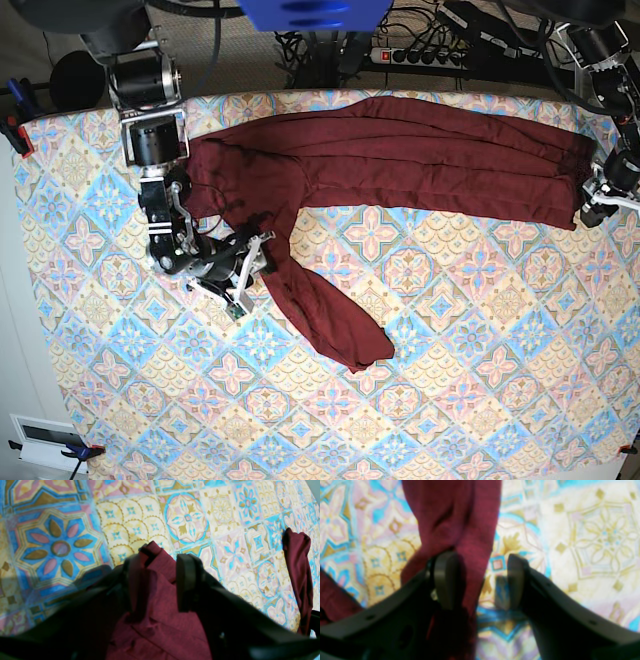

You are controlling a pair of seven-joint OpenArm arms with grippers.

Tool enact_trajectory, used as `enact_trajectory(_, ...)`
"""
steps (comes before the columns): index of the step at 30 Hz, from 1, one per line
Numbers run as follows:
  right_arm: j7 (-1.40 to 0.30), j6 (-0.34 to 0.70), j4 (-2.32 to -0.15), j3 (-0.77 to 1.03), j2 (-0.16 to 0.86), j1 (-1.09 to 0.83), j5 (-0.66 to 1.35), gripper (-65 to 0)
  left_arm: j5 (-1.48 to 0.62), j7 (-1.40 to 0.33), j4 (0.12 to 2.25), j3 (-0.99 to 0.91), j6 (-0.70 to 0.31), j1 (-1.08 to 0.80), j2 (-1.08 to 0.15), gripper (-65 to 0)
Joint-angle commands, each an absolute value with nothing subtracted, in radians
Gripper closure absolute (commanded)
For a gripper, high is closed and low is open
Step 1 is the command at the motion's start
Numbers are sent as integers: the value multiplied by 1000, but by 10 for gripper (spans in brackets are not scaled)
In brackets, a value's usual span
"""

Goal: Layout the t-shirt on the table in an organized manner, then fold the t-shirt properly
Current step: 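Grasp the dangling sleeve with the right gripper and lay it across the shirt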

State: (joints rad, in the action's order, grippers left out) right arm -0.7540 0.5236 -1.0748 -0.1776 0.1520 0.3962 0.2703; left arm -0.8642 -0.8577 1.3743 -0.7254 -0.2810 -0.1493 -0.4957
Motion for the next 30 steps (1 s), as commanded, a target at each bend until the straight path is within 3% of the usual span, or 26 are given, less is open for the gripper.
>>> enact_trajectory(1, -717, 524, -1079, -182, 147, 450, 283, -309, -875, -842, 1391, -733, -286, -140, -522, -235)
enact_trajectory(4, -680, 524, -1038, -208, 147, 460, 283, -305, -875, -842, 1391, -733, -286, -140, -522, -235)
enact_trajectory(7, -674, 524, -1029, -222, 147, 458, 283, -252, -875, -840, 1391, -733, -286, -140, -522, -235)
enact_trajectory(13, -674, 527, -1038, -220, 119, 453, 283, 0, -874, -840, 1391, -733, -286, -140, -522, -235)
enact_trajectory(30, -805, 535, -1690, -223, 122, 93, 533, 0, -869, -839, 1389, -733, -286, -140, -503, -235)
